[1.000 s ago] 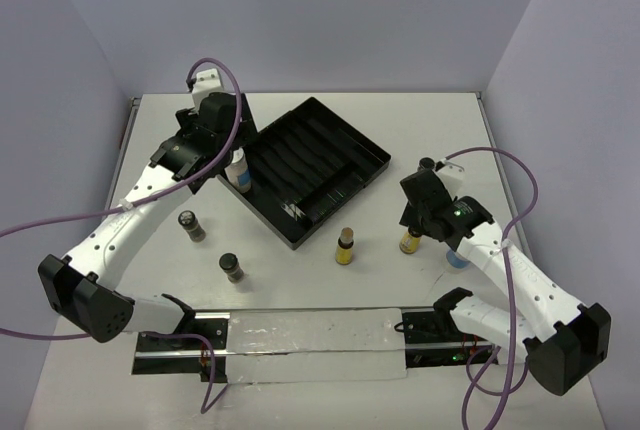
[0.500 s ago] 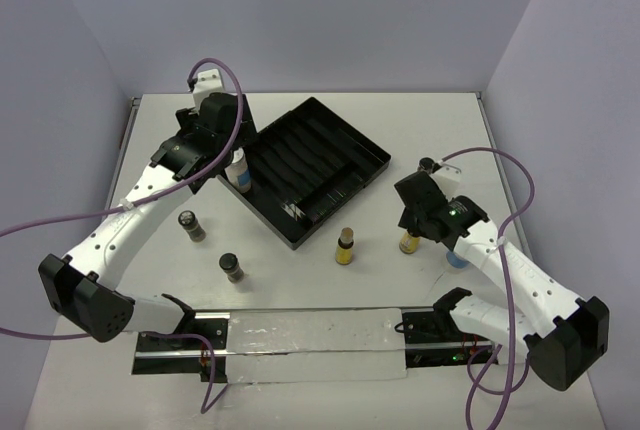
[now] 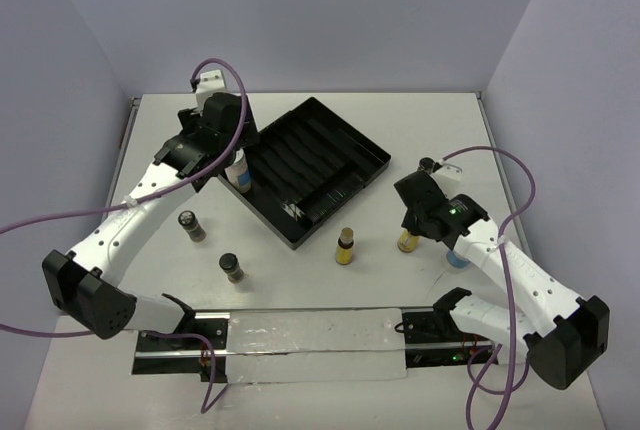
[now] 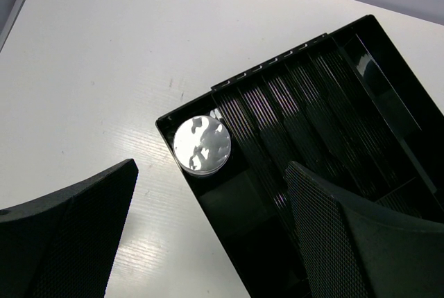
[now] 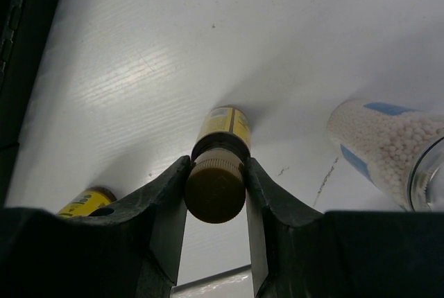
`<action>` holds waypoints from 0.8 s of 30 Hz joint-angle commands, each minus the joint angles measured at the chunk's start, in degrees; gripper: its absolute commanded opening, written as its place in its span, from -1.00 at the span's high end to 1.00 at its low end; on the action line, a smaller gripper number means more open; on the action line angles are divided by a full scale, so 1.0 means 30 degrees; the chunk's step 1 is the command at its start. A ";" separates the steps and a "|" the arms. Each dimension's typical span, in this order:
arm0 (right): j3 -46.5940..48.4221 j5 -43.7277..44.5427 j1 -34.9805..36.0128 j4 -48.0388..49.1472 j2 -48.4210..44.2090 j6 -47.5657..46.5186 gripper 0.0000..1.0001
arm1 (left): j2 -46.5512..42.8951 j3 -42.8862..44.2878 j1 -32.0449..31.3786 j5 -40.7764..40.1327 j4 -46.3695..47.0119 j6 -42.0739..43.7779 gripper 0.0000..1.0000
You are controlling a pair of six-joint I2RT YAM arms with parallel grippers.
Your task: Organize the condiment bottles
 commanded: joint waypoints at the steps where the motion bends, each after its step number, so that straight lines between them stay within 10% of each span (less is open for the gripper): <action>1: 0.3988 0.2150 0.0172 -0.0066 0.0432 -0.1132 0.82 | 0.0525 0.0812 0.0080 -0.0434 -0.0478 -0.0150 -0.93; 24: 2.2334 0.2830 0.0139 0.5300 1.5194 -0.7906 0.82 | -0.0937 0.2627 0.2529 0.3426 -0.1852 -0.1074 -0.93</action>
